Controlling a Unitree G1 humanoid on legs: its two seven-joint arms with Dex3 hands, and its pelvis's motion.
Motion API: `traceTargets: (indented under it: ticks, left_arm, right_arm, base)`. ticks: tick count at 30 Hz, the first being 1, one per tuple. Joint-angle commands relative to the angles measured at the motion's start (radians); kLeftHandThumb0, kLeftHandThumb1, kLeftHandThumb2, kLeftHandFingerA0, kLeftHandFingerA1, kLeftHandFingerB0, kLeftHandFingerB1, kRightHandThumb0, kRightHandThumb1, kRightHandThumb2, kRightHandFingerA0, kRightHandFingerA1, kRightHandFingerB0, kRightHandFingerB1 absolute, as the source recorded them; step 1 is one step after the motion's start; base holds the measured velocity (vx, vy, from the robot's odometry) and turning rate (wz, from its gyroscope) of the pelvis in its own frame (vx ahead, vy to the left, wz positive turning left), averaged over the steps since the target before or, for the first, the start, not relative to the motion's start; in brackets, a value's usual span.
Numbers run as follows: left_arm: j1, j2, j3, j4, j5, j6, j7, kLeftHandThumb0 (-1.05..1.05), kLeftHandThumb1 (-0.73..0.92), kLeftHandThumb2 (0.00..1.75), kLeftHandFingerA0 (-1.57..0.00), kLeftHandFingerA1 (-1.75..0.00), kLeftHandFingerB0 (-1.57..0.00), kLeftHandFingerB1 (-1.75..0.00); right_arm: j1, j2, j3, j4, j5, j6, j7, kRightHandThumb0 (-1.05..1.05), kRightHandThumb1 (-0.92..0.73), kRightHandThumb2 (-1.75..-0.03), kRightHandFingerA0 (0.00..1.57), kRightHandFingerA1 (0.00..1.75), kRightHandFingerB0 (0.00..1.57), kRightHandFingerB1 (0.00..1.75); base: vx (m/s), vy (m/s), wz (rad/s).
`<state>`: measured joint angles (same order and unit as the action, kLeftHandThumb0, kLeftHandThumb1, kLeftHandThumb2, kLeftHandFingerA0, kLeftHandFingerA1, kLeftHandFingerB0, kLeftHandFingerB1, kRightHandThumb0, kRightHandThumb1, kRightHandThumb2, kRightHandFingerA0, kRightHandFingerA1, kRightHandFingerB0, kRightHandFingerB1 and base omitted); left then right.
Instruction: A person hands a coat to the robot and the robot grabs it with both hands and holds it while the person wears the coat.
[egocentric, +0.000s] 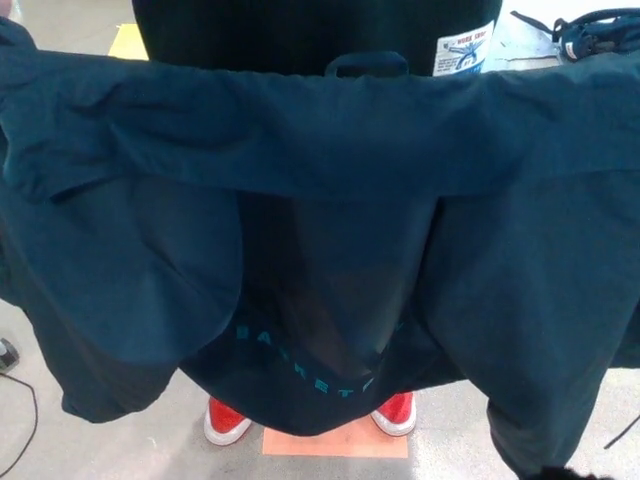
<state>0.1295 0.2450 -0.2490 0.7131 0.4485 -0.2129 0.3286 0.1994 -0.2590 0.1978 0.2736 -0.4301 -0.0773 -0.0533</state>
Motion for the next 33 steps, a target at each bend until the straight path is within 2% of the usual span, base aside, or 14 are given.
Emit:
traceTargets:
  ticks: [1,2,11,12,13,19,20,21,22,25,28,29,31,33]
  left_arm:
    - [0.097,0.13,-0.016,-0.305,0.235,-0.298,0.365,-0.31,0.52,0.8,-0.87,-0.65,-0.72,-0.59]
    - [0.128,0.137,0.019,-0.38,0.209,-0.335,0.341,-0.2,0.6,0.58,-0.92,-0.49,-0.81,-0.47]
    - [0.296,0.176,0.214,-0.829,0.104,-0.518,0.244,-0.17,0.59,0.58,-0.99,-0.53,-0.84,-0.5]
    - [0.316,0.169,0.242,-0.889,0.093,-0.532,0.237,-0.26,0.46,0.77,-0.93,-0.68,-0.75,-0.62]
    - [0.334,0.163,0.26,-0.94,0.071,-0.541,0.22,-0.14,0.57,0.57,-1.0,-0.55,-0.84,-0.51]
    - [0.387,0.158,0.326,-1.173,-0.086,-0.627,0.133,-0.18,0.56,0.59,-1.01,-0.59,-0.82,-0.53]
    - [0.392,0.15,0.339,-1.208,-0.093,-0.624,0.129,-0.34,0.42,0.83,-0.93,-0.75,-0.73,-0.67]
    - [0.395,0.145,0.349,-1.235,-0.097,-0.623,0.127,-0.34,0.42,0.83,-0.93,-0.75,-0.73,-0.67]
    - [0.393,0.114,0.373,-1.299,-0.097,-0.61,0.142,-0.27,0.48,0.55,-1.17,-0.61,-0.88,-0.53]
    - [0.373,0.096,0.399,-1.37,-0.131,-0.619,0.141,-0.32,0.41,0.53,-1.03,-0.56,-0.82,-0.53]
    - [0.316,0.116,0.451,-1.432,-0.187,-0.628,0.127,-0.47,0.39,0.53,-0.88,-0.52,-0.78,-0.51]
    - [0.293,0.132,0.48,-1.44,-0.193,-0.622,0.119,-0.53,0.42,0.53,-0.82,-0.51,-0.75,-0.5]
    - [0.259,0.162,0.531,-1.469,-0.219,-0.582,0.09,-0.57,0.41,0.53,-0.77,-0.5,-0.72,-0.48]
    - [0.234,0.187,0.568,-1.537,-0.268,-0.482,0.046,-0.67,0.31,0.72,-0.65,-0.57,-0.64,-0.53]
  right_arm:
    - [0.13,-0.095,-0.066,-0.301,-0.108,-0.293,-0.199,-0.15,-0.85,-0.68,0.97,0.59,0.8,0.56]
    - [0.159,-0.091,-0.098,-0.337,-0.088,-0.31,-0.208,-0.2,-0.88,-0.64,0.98,0.58,0.83,0.55]
    - [0.334,-0.038,-0.269,-0.608,0.111,-0.482,-0.176,-0.19,-0.86,-0.64,1.0,0.59,0.9,0.63]
    - [0.346,-0.034,-0.288,-0.644,0.131,-0.511,-0.174,-0.18,-0.86,-0.64,1.01,0.6,0.9,0.64]
    - [0.352,-0.029,-0.302,-0.672,0.149,-0.532,-0.172,-0.2,-0.86,-0.64,1.02,0.61,0.9,0.65]
    - [0.337,0.016,-0.357,-0.84,0.218,-0.569,-0.17,-0.2,-0.87,-0.65,1.07,0.67,0.96,0.68]
    - [0.334,0.017,-0.365,-0.87,0.227,-0.569,-0.164,-0.16,-0.86,-0.63,1.06,0.69,0.93,0.68]
    - [0.328,0.017,-0.37,-0.888,0.241,-0.578,-0.159,-0.16,-0.86,-0.63,1.06,0.69,0.93,0.68]
    - [0.308,0.015,-0.392,-0.932,0.246,-0.571,-0.159,-0.26,-0.84,-0.64,1.05,0.67,0.75,0.63]
    - [0.282,0.009,-0.416,-0.973,0.305,-0.575,-0.143,-0.31,-0.81,-0.63,0.98,0.64,0.63,0.56]
    - [0.24,-0.003,-0.471,-1.032,0.351,-0.542,-0.134,-0.31,-0.77,-0.63,0.89,0.61,0.68,0.54]
    - [0.224,-0.008,-0.489,-1.048,0.358,-0.525,-0.132,-0.38,-0.6,-0.96,0.82,0.75,0.68,0.69]
    - [0.193,-0.022,-0.523,-1.079,0.38,-0.479,-0.117,-0.39,-0.6,-0.97,0.77,0.74,0.64,0.68]
    - [0.142,-0.054,-0.553,-1.095,0.421,-0.443,-0.09,-0.4,-0.59,-0.97,0.65,0.71,0.55,0.65]
  base:
    - [0.0,0.0,0.0]
    - [0.0,0.0,0.0]
    - [0.0,0.0,0.0]
    - [0.0,0.0,0.0]
    - [0.0,0.0,0.0]
    - [0.0,0.0,0.0]
    - [0.0,0.0,0.0]
    - [0.0,0.0,0.0]
    - [0.0,0.0,0.0]
    - [0.0,0.0,0.0]
    - [0.0,0.0,0.0]
    - [0.0,0.0,0.0]
    - [0.0,0.0,0.0]
    - [0.0,0.0,0.0]
